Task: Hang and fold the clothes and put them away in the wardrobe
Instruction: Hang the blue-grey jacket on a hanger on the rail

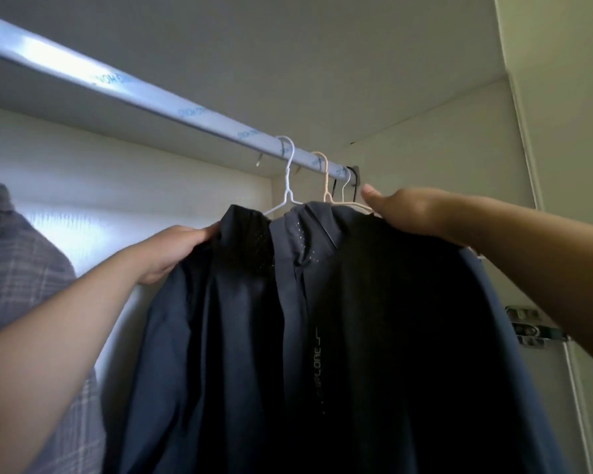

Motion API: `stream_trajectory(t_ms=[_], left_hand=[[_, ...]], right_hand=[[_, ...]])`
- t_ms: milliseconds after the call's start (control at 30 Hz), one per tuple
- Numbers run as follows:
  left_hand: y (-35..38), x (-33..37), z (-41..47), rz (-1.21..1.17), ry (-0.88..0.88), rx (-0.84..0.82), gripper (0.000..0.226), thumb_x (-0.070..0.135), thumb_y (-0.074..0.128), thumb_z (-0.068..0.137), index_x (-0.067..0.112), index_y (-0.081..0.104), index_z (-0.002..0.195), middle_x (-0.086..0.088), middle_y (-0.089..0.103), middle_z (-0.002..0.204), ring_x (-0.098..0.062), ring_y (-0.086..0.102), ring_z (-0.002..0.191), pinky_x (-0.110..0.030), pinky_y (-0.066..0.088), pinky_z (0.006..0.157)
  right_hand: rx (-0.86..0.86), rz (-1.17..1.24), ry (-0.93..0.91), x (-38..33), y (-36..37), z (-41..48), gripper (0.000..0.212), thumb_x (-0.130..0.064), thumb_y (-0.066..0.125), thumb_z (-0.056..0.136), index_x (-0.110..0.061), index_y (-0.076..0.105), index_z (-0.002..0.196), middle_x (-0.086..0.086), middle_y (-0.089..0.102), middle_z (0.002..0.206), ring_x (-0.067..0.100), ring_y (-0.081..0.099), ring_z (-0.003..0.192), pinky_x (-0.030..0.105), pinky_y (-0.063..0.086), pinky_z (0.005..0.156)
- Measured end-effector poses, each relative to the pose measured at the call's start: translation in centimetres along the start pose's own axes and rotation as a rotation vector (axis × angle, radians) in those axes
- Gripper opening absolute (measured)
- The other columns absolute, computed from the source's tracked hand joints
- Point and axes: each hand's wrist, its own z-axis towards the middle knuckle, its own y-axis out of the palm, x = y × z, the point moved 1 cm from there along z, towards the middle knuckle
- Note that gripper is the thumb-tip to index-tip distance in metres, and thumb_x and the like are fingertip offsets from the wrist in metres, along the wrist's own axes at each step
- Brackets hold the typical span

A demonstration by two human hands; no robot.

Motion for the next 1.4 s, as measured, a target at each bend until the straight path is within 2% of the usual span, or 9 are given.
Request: stream_trajectory(t_ms=[67, 167, 367, 667, 867, 1033, 1167, 1300, 1400], left_hand=[[0.6, -1.9, -0.5, 0.064, 0.080, 0.314, 0.076, 0.085, 0.060, 0.069, 0.013, 0.077, 0.086, -0.005, 0.077, 0.089, -0.029, 0.075, 0.085, -0.037, 0.056, 0.081], [1.2, -4.2, -1.0, 0.283, 0.104, 0.635, 0.082, 0.083, 0.030, 0.085, 0.005, 0.055, 0.078, -0.008, 0.060, 0.075, -0.031, 0.058, 0.074, -0.038, 0.042, 0.067], [0.7, -6.0, -0.4, 0.487, 0.099, 0.650, 0.082, 0.079, 0.011, 0.092, 0.011, 0.046, 0.063, -0.009, 0.056, 0.065, -0.029, 0.053, 0.064, -0.034, 0.037, 0.057], [-1.5, -5.8, 0.3, 0.699, 0.407, 0.819, 0.084, 0.085, 0.015, 0.089, 0.013, 0.028, 0.048, -0.004, 0.036, 0.041, -0.025, 0.035, 0.046, -0.039, 0.029, 0.054], [-1.2, -6.5, 0.0, 0.655, 0.390, 0.762, 0.080, 0.088, 0.023, 0.086, 0.017, 0.022, 0.050, 0.000, 0.024, 0.042, -0.022, 0.026, 0.045, -0.037, 0.026, 0.051], [-1.1, -5.5, 0.1, 0.372, 0.099, 0.574, 0.071, 0.086, 0.041, 0.078, 0.019, 0.036, 0.054, 0.006, 0.041, 0.051, -0.024, 0.044, 0.055, -0.034, 0.034, 0.059], [-0.6, -3.1, 0.1, 0.360, -0.071, 0.537, 0.055, 0.062, 0.041, 0.075, 0.015, 0.069, 0.080, -0.003, 0.069, 0.090, -0.024, 0.062, 0.086, -0.037, 0.047, 0.072], [1.3, -0.2, 0.4, 0.324, 0.110, 0.579, 0.036, 0.039, 0.043, 0.076, 0.033, 0.078, 0.083, 0.008, 0.071, 0.099, -0.021, 0.061, 0.095, -0.037, 0.050, 0.085], [3.8, 2.0, 1.1, 0.028, 0.272, 0.550, 0.029, 0.043, 0.050, 0.074, 0.036, 0.078, 0.069, 0.009, 0.075, 0.082, -0.021, 0.068, 0.092, -0.036, 0.049, 0.085]], right_hand=[[0.121, -0.164, -0.060, 0.7, 0.6, -1.2, 0.077, -0.069, 0.020, 0.101, -0.009, 0.066, 0.117, 0.025, 0.057, 0.136, 0.039, 0.055, 0.120, 0.039, 0.039, 0.092], [0.247, -0.253, -0.153, 2.2, 1.8, -2.5, 0.072, -0.074, 0.016, 0.097, -0.016, 0.053, 0.075, 0.018, 0.060, 0.094, 0.038, 0.058, 0.092, 0.038, 0.041, 0.076], [0.309, -0.299, -0.212, 5.4, 2.1, -3.8, 0.080, -0.079, 0.009, 0.092, -0.017, 0.053, 0.066, 0.004, 0.046, 0.066, 0.035, 0.049, 0.074, 0.039, 0.044, 0.069], [0.402, -0.486, -0.345, 6.5, 1.4, -3.6, 0.074, -0.081, 0.003, 0.088, -0.026, 0.050, 0.074, 0.000, 0.036, 0.066, 0.041, 0.062, 0.084, 0.037, 0.038, 0.065], [0.323, -0.463, -0.346, 8.2, 2.1, -3.8, 0.077, -0.087, 0.005, 0.081, -0.025, 0.051, 0.072, 0.002, 0.045, 0.068, 0.039, 0.063, 0.083, 0.037, 0.043, 0.063], [0.155, -0.038, -0.126, 7.5, 1.0, -3.2, 0.098, -0.087, 0.014, 0.082, -0.006, 0.069, 0.084, 0.013, 0.067, 0.088, 0.034, 0.063, 0.092, 0.035, 0.043, 0.080], [-0.037, 0.343, 0.001, 6.1, 0.2, -3.3, 0.075, -0.082, 0.026, 0.090, -0.023, 0.072, 0.101, 0.006, 0.069, 0.100, 0.027, 0.065, 0.101, 0.038, 0.048, 0.094], [-0.274, 0.608, 0.180, 4.9, 0.3, -3.4, 0.061, -0.068, 0.048, 0.094, -0.014, 0.073, 0.105, 0.012, 0.078, 0.094, 0.025, 0.076, 0.081, 0.027, 0.057, 0.066], [-0.394, 0.673, 0.198, 4.7, 1.1, -3.1, 0.060, -0.066, 0.059, 0.090, -0.010, 0.076, 0.104, 0.012, 0.078, 0.099, 0.025, 0.077, 0.086, 0.033, 0.054, 0.081]])
